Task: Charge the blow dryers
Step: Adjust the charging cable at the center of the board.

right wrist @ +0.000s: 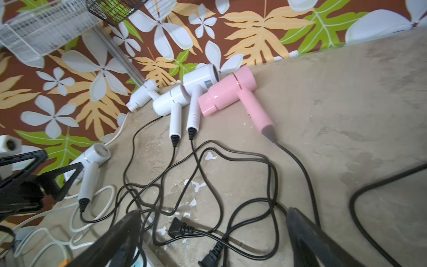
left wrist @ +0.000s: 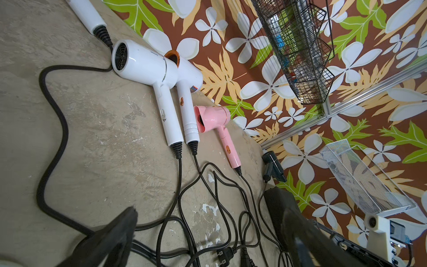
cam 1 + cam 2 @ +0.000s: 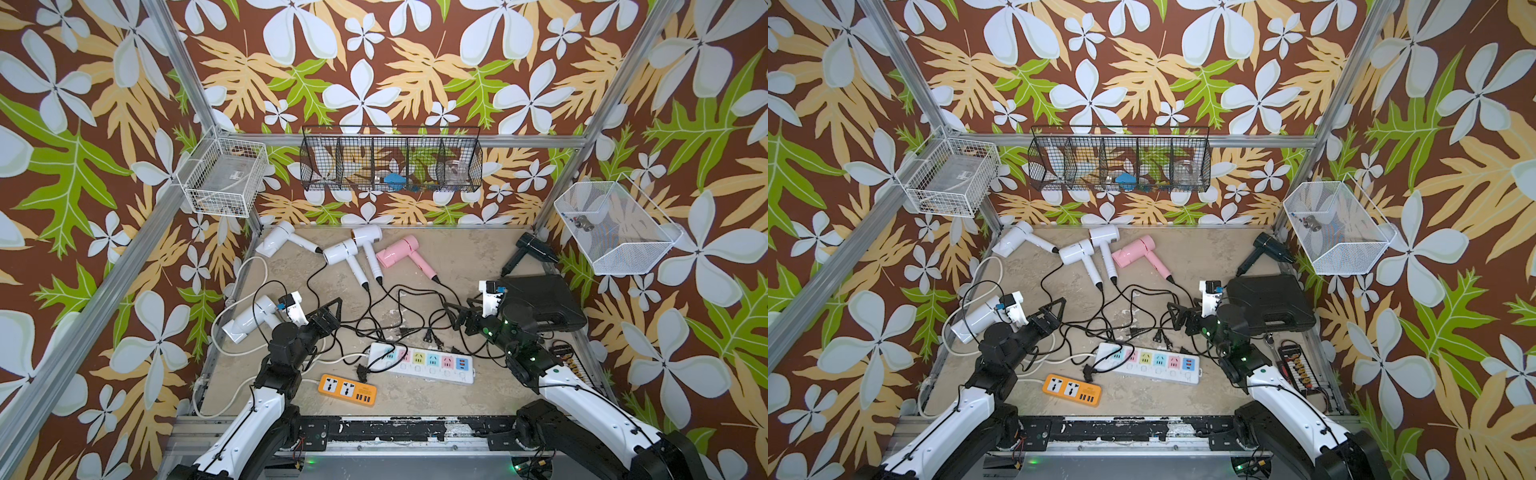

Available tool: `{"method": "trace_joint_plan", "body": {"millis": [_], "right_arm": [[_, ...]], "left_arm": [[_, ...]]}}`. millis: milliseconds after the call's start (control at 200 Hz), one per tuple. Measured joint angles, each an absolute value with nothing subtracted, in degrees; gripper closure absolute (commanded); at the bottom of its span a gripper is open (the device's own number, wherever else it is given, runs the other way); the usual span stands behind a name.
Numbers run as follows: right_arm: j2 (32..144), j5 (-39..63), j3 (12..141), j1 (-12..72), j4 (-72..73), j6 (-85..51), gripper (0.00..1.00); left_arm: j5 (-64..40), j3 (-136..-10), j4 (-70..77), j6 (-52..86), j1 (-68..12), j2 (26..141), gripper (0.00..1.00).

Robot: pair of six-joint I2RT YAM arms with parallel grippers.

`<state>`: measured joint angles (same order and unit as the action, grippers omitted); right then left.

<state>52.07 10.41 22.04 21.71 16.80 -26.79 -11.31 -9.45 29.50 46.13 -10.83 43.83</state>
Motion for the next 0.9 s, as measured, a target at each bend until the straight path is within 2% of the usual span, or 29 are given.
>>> {"method": "trace_joint_plan", "body": {"millis": [255,465,641,801,901], "right_arm": [[48.9,-1.7,27.4,21.8,4.4,-25.3,0.0],[48.8,-2.4,29.1,23.6,-3.5,-24.6,0.03],[52.8,-0.3,30.8,29.4,-10.2,-24.6,0.17],[57.4,-0.3,34.0,32.9,-14.6,-24.6,0.47],[60.1,-0.4,36.4,34.1,-16.0,-24.8,0.54]], "left_arm": [[-12.0,-11.7,29.8,43.6,-15.9,47.8,0.0],[-9.2,-15.3,28.4,40.2,-22.5,50.3,0.0],[-6.2,-16.6,27.4,38.2,-25.7,50.3,0.01],[-4.7,-16.9,26.2,37.2,-26.1,50.3,0.01],[-4.4,-16.9,25.7,37.0,-26.1,50.1,0.0]]}}
